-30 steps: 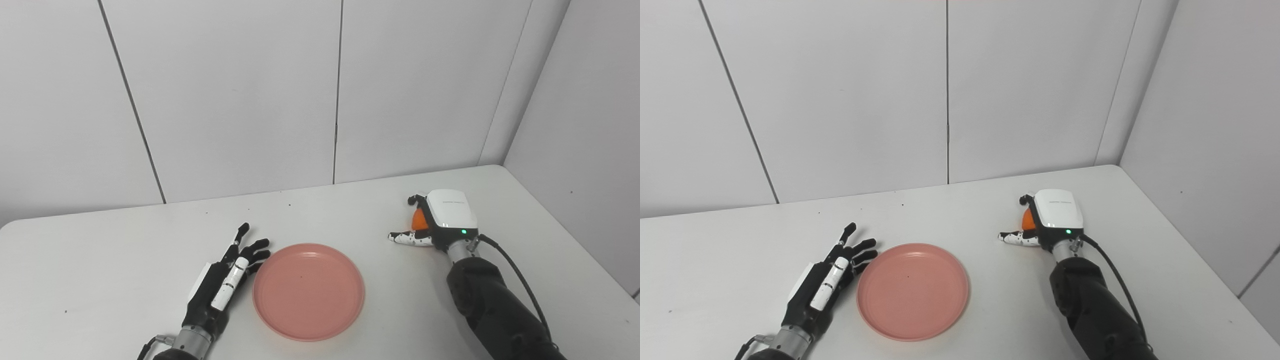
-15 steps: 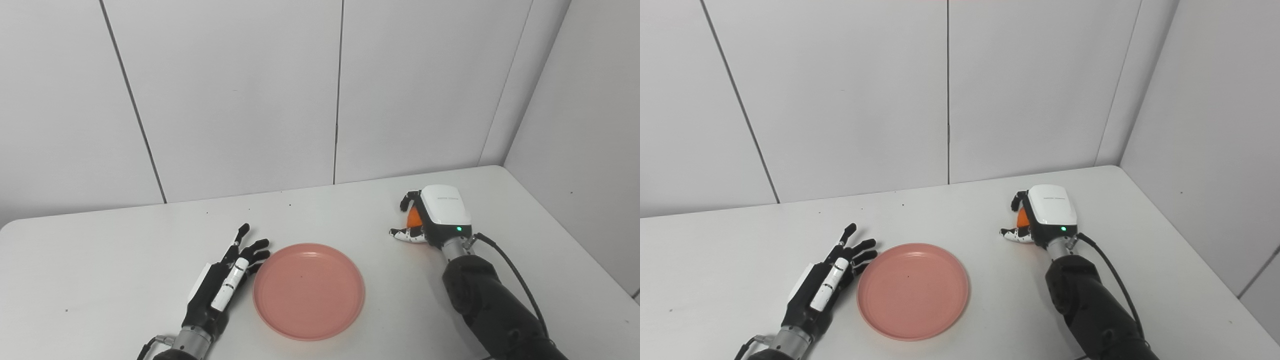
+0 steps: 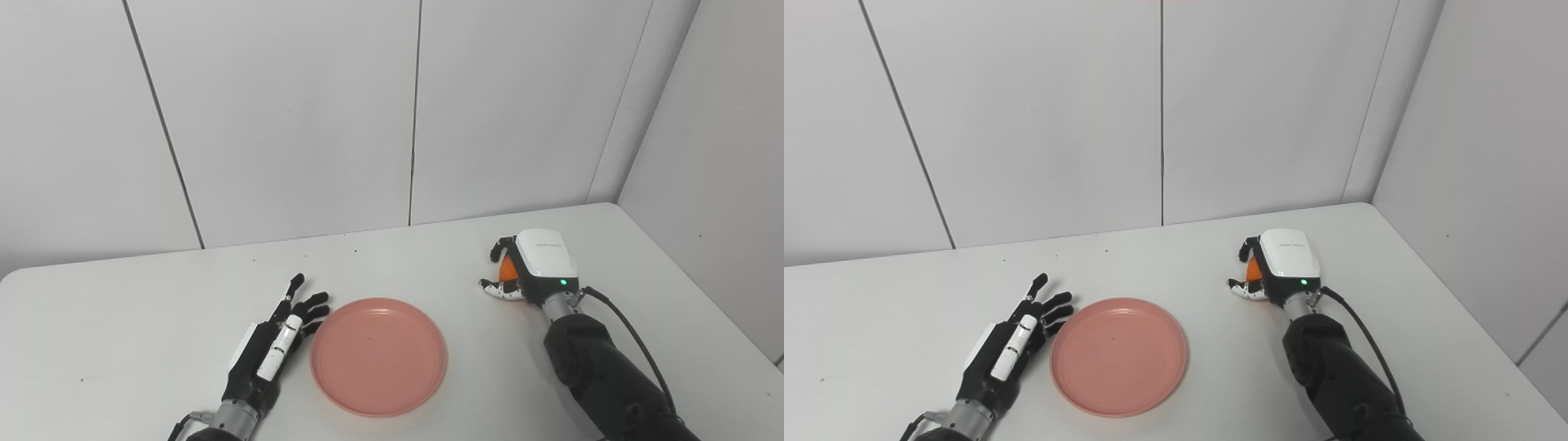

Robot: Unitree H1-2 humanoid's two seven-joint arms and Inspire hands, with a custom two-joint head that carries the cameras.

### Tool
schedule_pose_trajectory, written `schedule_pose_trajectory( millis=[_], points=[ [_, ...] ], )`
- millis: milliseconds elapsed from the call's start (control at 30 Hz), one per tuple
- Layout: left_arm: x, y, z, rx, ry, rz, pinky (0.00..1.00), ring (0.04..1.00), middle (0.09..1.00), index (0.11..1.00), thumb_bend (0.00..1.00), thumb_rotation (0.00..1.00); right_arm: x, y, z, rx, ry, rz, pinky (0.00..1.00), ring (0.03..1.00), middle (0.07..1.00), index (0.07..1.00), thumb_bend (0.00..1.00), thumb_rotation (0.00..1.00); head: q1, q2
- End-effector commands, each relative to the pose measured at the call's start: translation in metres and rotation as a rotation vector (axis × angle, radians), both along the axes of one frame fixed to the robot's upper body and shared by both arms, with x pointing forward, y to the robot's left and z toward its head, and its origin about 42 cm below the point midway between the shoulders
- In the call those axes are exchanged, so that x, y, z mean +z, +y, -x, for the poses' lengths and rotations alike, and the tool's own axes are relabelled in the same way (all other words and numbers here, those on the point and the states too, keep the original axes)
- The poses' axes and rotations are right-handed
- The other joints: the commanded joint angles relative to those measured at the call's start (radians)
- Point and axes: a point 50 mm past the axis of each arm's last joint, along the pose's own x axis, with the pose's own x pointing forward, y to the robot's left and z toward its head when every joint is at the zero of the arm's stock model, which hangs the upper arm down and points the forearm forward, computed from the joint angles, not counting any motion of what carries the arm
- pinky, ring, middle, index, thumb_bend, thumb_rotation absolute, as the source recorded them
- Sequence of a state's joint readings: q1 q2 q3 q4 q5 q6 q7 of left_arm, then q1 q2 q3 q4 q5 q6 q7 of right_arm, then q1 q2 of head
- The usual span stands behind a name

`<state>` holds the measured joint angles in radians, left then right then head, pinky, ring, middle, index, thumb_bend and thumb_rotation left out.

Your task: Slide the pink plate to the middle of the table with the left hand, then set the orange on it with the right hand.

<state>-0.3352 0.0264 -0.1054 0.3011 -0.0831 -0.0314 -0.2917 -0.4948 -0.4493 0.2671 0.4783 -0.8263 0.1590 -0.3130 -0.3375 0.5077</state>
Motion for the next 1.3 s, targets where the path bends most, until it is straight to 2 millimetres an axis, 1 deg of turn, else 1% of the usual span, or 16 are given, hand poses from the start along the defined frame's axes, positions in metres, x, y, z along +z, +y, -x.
schedule_pose_trajectory(
  millis=[0,100,167,233,333,433,567,600,800,933,1000,1067,1267],
  points=[
    [-0.027,0.007,0.016,0.010,0.099,-0.018,0.81,0.851,0.870,1.000,0.49,0.83,0.023,-0.013,-0.003,-0.007,-0.045,0.041,0.28,0.343,0.410,0.488,0.50,0.16,0.001,0.001],
    [-0.027,0.007,0.017,0.011,0.099,-0.014,0.81,0.851,0.870,1.000,0.50,0.82,0.037,-0.007,-0.003,0.016,-0.078,0.049,0.28,0.343,0.413,0.488,0.50,0.16,0.003,0.002],
    [-0.027,0.006,0.017,0.009,0.097,-0.018,0.81,0.851,0.869,1.000,0.51,0.82,0.044,-0.004,-0.002,0.028,-0.111,0.051,0.26,0.326,0.401,0.487,0.50,0.16,0.005,0.002],
    [-0.027,0.005,0.017,0.009,0.097,-0.022,0.81,0.849,0.868,1.000,0.51,0.82,0.054,0.004,-0.002,0.043,-0.161,0.055,0.25,0.316,0.394,0.487,0.50,0.16,0.009,0.001],
    [-0.026,0.003,0.018,0.009,0.098,-0.029,0.80,0.848,0.866,1.000,0.52,0.84,0.072,0.017,-0.002,0.078,-0.211,0.045,0.26,0.331,0.413,0.490,0.50,0.16,0.017,0.002],
    [-0.025,0.001,0.019,0.008,0.095,-0.031,0.79,0.845,0.866,1.000,0.51,0.84,0.088,0.029,0.002,0.134,-0.254,0.024,0.25,0.314,0.395,0.487,0.50,0.16,0.025,0.003],
    [-0.023,-0.007,0.021,0.005,0.096,-0.033,0.79,0.846,0.869,1.000,0.51,0.85,0.107,0.040,0.011,0.188,-0.287,-0.002,0.24,0.306,0.388,0.486,0.50,0.16,0.068,0.008],
    [-0.023,-0.009,0.022,0.006,0.095,-0.034,0.79,0.845,0.869,1.000,0.51,0.85,0.111,0.044,0.013,0.198,-0.294,-0.009,0.24,0.304,0.387,0.486,0.50,0.16,0.068,0.008],
    [-0.024,-0.020,0.023,0.005,0.086,-0.036,0.79,0.831,0.857,1.000,0.54,0.83,0.132,0.058,0.027,0.260,-0.343,-0.040,0.23,0.295,0.379,0.486,0.50,0.16,0.133,0.022],
    [-0.026,-0.026,0.022,0.005,0.081,-0.038,0.79,0.825,0.854,1.000,0.55,0.84,0.139,0.064,0.033,0.301,-0.367,-0.043,0.23,0.298,0.382,0.486,0.50,0.15,0.168,0.021],
    [-0.026,-0.029,0.023,0.008,0.076,-0.046,0.76,0.813,0.849,1.000,0.56,0.84,0.142,0.069,0.037,0.321,-0.380,-0.045,0.21,0.272,0.360,0.483,0.50,0.15,0.172,0.022],
    [-0.026,-0.030,0.023,0.007,0.075,-0.048,0.76,0.812,0.850,1.000,0.55,0.84,0.144,0.074,0.041,0.347,-0.390,-0.051,0.20,0.264,0.353,0.482,0.50,0.15,0.176,0.022],
    [-0.026,-0.034,0.023,0.010,0.071,-0.049,0.76,0.811,0.850,1.000,0.55,0.86,0.142,0.091,0.053,0.417,-0.382,-0.088,0.21,0.274,0.368,0.484,0.50,0.15,0.193,0.024]
  ],
)
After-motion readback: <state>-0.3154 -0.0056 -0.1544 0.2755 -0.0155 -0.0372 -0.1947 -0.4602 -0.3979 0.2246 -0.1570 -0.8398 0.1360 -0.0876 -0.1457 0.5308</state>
